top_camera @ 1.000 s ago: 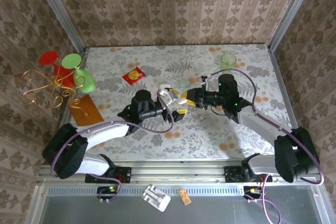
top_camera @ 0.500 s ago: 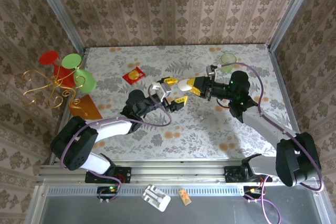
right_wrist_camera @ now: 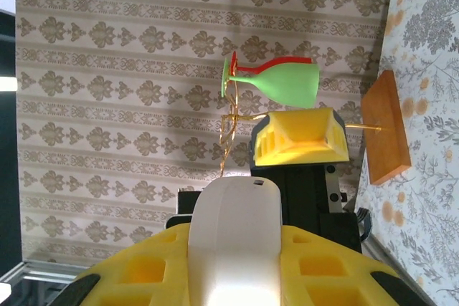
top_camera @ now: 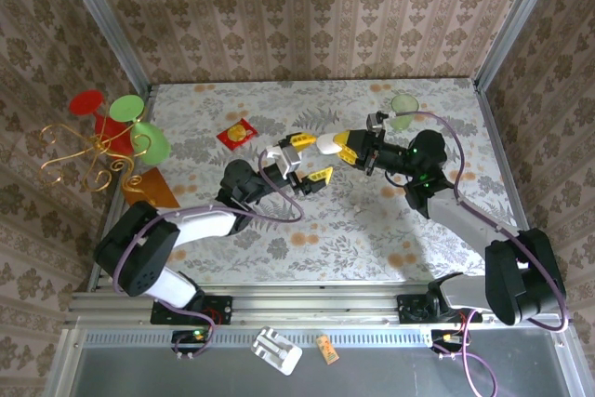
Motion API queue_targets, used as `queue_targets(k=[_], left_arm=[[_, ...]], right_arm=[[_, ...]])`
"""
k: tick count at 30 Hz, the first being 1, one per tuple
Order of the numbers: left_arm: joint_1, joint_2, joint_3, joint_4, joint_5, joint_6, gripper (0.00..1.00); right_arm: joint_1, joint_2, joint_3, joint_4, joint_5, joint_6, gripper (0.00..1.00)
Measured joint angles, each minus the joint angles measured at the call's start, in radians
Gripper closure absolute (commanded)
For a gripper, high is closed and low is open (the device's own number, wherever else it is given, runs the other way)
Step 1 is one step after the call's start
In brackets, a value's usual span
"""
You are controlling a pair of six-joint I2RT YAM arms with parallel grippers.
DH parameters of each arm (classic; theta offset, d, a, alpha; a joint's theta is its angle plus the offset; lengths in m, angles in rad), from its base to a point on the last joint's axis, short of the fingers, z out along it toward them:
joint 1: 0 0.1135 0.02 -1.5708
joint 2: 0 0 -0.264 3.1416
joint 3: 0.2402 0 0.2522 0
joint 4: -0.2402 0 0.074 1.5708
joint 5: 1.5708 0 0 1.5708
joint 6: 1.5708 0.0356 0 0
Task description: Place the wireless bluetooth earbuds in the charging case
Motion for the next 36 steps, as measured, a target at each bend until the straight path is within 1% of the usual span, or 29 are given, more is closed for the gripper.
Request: queue_targets(k=[2,7,13,15,21,25,36], left_arm=[[0.007,0.008,0.018,0.002,0.013,-0.008,0.22],[0.012,0.023,0.06,0.014,0.046,-0.035,0.31],[0.012,0.04,0.09,0.022,0.08,-0.059,0.46],[0.012,0.042,0.093,0.024,0.089,-0.065,0.49],[0.013,0.049,0.103,0.024,0.101,-0.069,0.5],[0.019,0.051,0.106,0.025,0.114,-0.069,0.48],[0.019,0.055,0.108,0.028,0.133,-0.069,0.46]], right_arm=[[0.0,0.001,-0.005,0.013,0.003,0.017,1.0],[0.0,0.001,-0.009,0.04,0.008,0.045,1.0],[0.0,0.006,-0.015,0.074,0.011,0.066,1.0],[0.0,0.012,-0.017,0.084,0.014,0.073,1.0],[0.0,0.028,-0.026,0.127,0.014,0.095,1.0],[0.001,0.035,-0.026,0.143,0.014,0.109,1.0],[0.018,0.045,-0.026,0.176,0.014,0.114,1.0]])
